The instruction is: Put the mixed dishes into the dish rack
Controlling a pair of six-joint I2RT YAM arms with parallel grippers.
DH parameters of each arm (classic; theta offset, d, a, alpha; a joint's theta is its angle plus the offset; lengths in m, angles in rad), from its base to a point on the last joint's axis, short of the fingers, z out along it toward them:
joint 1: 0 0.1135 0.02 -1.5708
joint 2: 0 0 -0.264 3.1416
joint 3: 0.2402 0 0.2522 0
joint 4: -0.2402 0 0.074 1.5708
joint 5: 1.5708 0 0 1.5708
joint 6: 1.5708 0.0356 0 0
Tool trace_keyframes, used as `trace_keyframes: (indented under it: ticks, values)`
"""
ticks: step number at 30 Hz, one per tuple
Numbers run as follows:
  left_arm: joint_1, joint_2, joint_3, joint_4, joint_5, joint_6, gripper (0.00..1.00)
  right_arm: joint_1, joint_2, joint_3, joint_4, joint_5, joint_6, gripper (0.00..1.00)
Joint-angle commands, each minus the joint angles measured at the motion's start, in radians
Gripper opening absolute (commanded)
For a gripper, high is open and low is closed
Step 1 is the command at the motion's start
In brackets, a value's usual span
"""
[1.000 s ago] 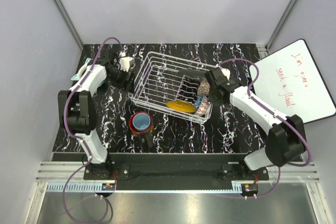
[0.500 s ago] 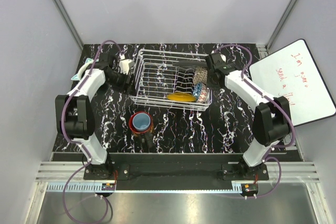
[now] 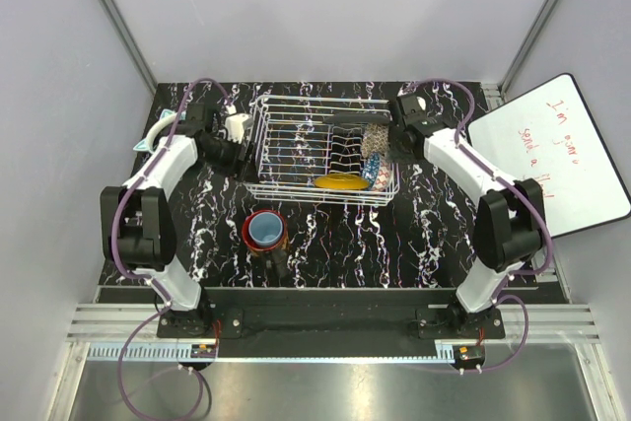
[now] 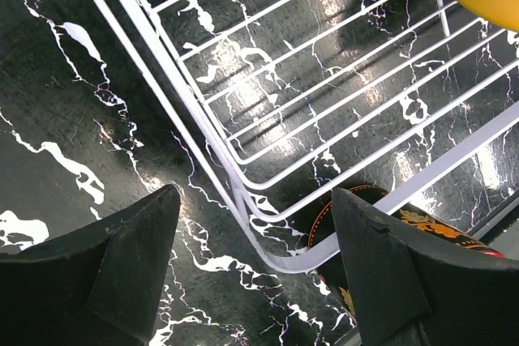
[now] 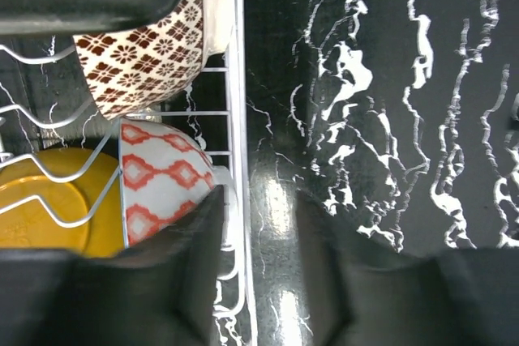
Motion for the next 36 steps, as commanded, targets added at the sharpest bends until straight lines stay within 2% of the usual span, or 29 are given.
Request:
trace_keyframes:
  ticks: [1,5,9,10,15,22,25,29,36]
  values:
    - [0.019,-0.026,0.070,-0.029,-0.028,0.009,0.80,-0.008,-0.117,0.083,-0.017,0.067,-0.046,0.55]
    - [0.045,-0.021,0.162,-0.063,-0.052,0.006,0.81,0.029,-0.215,0.148,-0.111,0.050,-0.066,0.58]
    - [0.074,-0.061,0.221,-0.087,-0.095,0.007,0.83,0.262,-0.242,0.241,-0.183,0.031,-0.171,0.66]
    - [0.085,-0.070,0.225,-0.098,-0.108,0.004,0.84,0.340,-0.228,0.273,-0.198,-0.017,-0.182,0.66]
    - [0.117,-0.118,0.132,-0.103,-0.105,0.008,0.84,0.426,-0.112,0.406,-0.179,-0.368,-0.216,0.65]
    - [0.122,-0.156,0.037,-0.048,-0.060,-0.020,0.83,0.561,0.120,0.553,-0.245,-0.407,-0.317,0.56]
    - [0.120,-0.156,0.028,-0.031,-0.053,-0.031,0.82,0.589,0.161,0.539,-0.222,-0.442,-0.352,0.55]
    - [0.097,-0.147,0.015,-0.018,-0.077,-0.031,0.82,0.632,0.217,0.559,-0.219,-0.425,-0.371,0.47]
    - [0.082,-0.162,-0.037,0.017,-0.086,-0.029,0.81,0.702,0.251,0.539,-0.208,-0.396,-0.368,0.45]
